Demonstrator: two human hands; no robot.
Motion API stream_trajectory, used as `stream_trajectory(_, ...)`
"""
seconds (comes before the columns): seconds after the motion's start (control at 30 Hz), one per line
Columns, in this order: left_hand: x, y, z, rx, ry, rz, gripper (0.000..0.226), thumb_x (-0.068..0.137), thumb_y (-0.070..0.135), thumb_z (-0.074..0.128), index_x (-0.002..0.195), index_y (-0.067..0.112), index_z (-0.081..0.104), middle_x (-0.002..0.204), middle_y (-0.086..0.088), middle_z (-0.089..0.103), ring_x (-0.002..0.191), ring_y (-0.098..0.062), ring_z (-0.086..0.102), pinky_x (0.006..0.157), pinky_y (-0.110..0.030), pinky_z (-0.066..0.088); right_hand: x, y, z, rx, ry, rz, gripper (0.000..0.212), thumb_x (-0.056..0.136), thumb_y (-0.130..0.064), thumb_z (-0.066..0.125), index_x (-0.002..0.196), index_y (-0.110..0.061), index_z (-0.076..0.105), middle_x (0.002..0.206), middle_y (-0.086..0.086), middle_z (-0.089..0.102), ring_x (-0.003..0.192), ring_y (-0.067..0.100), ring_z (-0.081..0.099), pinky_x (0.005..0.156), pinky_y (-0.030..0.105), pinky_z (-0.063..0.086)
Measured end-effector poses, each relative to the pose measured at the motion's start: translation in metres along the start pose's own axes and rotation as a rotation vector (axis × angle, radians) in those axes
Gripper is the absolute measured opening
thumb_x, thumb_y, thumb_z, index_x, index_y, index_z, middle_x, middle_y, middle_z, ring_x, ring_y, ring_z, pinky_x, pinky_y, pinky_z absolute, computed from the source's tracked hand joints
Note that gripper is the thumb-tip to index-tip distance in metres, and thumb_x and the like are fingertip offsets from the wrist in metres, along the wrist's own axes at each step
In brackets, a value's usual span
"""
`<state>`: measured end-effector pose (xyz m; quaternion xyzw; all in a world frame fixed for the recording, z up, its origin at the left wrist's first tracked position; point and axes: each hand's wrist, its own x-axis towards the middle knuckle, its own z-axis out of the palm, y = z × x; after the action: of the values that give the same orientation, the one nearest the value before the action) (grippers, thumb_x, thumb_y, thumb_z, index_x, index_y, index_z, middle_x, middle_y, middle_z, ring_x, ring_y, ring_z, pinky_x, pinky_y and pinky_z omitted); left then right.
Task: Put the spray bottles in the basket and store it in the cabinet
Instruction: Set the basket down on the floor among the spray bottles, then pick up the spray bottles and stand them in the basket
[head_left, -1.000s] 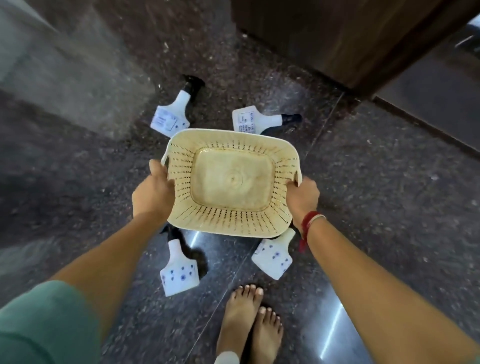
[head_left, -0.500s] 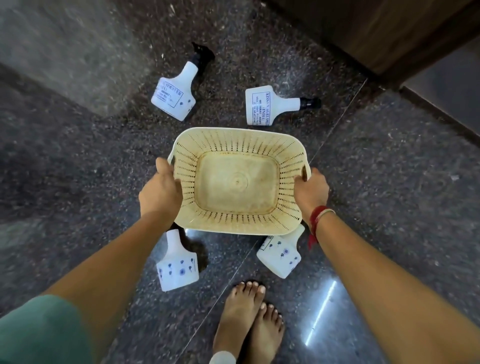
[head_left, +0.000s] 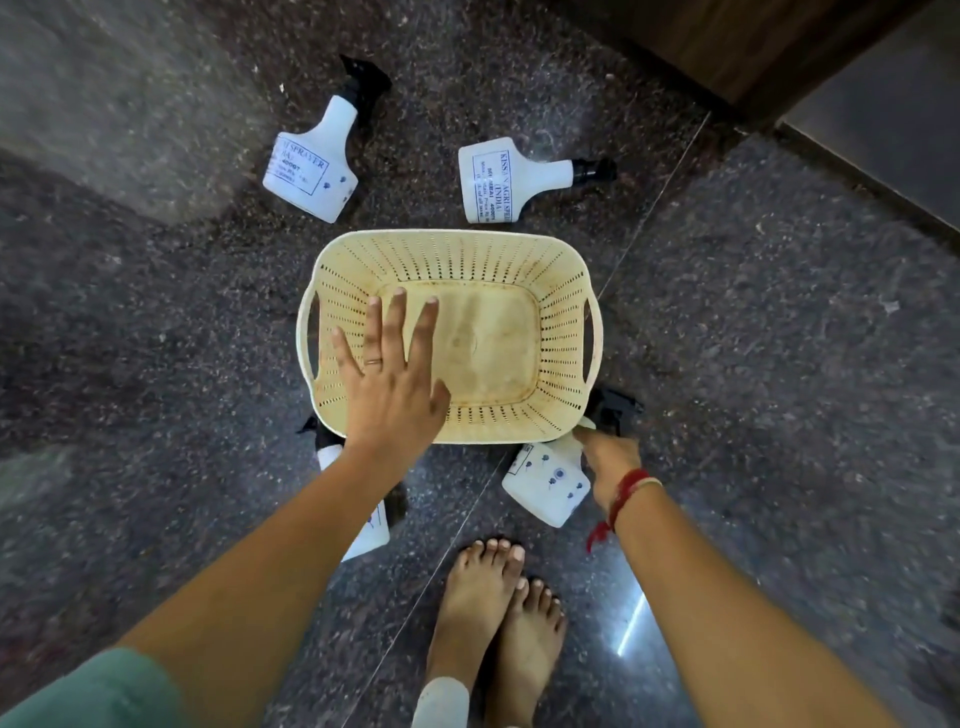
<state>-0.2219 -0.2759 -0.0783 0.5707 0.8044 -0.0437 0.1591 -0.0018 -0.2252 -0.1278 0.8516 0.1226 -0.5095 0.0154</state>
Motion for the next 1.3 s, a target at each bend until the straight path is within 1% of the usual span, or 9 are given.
stream_trajectory(0.1,-0.003,0.014,0.005,-0.031,0.016,0.008,0.085,0.084,0.038,0.05,0.147,0.025,-0.006,0.157,-0.013,0.003,0.145,-0.031,-0.003,0.108,-0.06,-0.005,0.003,0.004,0.008,-0.028,-0.188,-0.031,0.022,0.078,-0.014,0.076,0.092,-0.004,0.062,0.085,0.011,0.067,0.065,0.019,0.063,0.051,0.025,0.048)
stream_trajectory(0.33,-0.013,0.034,0.01,-0.012,0.024,0.15,0.075,0.087,0.04,0.051,0.149,0.018,0.015,0.156,-0.017,0.017,0.144,-0.035,0.013,0.107,-0.06,-0.001,0.011,0.009,0.024,-0.12,-0.08,-0.127,0.044,0.087,-0.022,0.061,0.124,-0.001,0.052,0.113,0.016,0.063,0.083,0.026,0.059,0.063,0.031,0.047)
stream_trajectory(0.5,-0.019,0.039,0.012,-0.025,-0.013,0.179,0.069,0.089,0.04,0.047,0.148,0.016,0.021,0.153,-0.018,0.026,0.139,-0.036,0.027,0.108,-0.062,0.018,-0.002,-0.007,-0.008,-0.305,0.12,-0.288,0.043,0.089,-0.029,0.051,0.121,-0.002,0.042,0.115,0.022,0.063,0.103,0.039,0.062,0.092,0.052,0.05)
stream_trajectory(0.63,-0.021,0.046,0.013,-0.025,-0.071,0.164,0.068,0.091,0.043,0.041,0.149,0.016,0.018,0.154,-0.015,0.023,0.139,-0.034,0.027,0.109,-0.057,0.021,-0.036,-0.035,-0.041,-0.521,0.369,-0.574,0.041,0.093,-0.03,0.049,0.119,0.0,0.041,0.121,0.024,0.059,0.113,0.042,0.056,0.094,0.052,0.045)
stream_trajectory(0.77,-0.021,0.047,0.013,-0.045,-0.108,0.117,0.067,0.093,0.045,0.035,0.15,0.018,0.009,0.157,-0.012,0.013,0.143,-0.03,0.017,0.112,-0.054,0.015,-0.086,-0.061,-0.065,-0.485,0.518,-0.981,0.042,0.093,-0.035,0.051,0.115,0.0,0.044,0.112,0.022,0.063,0.105,0.04,0.058,0.088,0.05,0.046)
stream_trajectory(0.87,-0.025,0.05,0.005,-0.108,-0.073,0.08,0.064,0.092,0.042,0.04,0.147,0.016,0.021,0.154,-0.013,0.022,0.136,-0.032,0.03,0.108,-0.051,0.026,-0.124,-0.076,-0.066,-0.236,0.292,-1.299,0.043,0.089,-0.042,0.055,0.113,-0.006,0.05,0.102,0.002,0.066,0.091,0.012,0.061,0.08,0.029,0.046)
stream_trajectory(0.97,-0.028,0.046,-0.003,-0.198,-0.003,0.015,0.061,0.091,0.041,0.043,0.144,0.015,0.029,0.151,-0.012,0.029,0.129,-0.032,0.037,0.101,-0.048,0.032,-0.143,-0.08,-0.047,-0.116,-0.062,-1.383,0.047,0.084,-0.043,0.059,0.119,-0.011,0.055,0.103,-0.021,0.061,0.092,-0.007,0.059,0.079,0.013,0.046)
stream_trajectory(1.13,-0.026,0.027,-0.007,-0.356,0.079,-0.071,0.052,0.089,0.034,0.048,0.137,0.016,0.038,0.143,-0.009,0.037,0.128,-0.03,0.035,0.096,-0.046,0.034,-0.114,-0.078,0.005,-0.153,-0.383,-1.26,0.036,0.083,-0.007,0.07,0.117,-0.005,0.059,0.108,-0.011,0.063,0.103,-0.003,0.057,0.097,0.015,0.041)
stream_trajectory(1.3,-0.024,0.018,-0.001,-0.571,0.07,-0.053,0.057,0.08,0.043,0.065,0.129,0.019,0.047,0.126,-0.003,0.052,0.114,-0.024,0.046,0.089,-0.035,0.037,-0.075,-0.075,0.034,-0.352,-0.418,-1.183,0.033,0.075,0.011,0.068,0.102,-0.008,0.064,0.112,0.012,0.068,0.112,0.028,0.06,0.103,0.044,0.045)
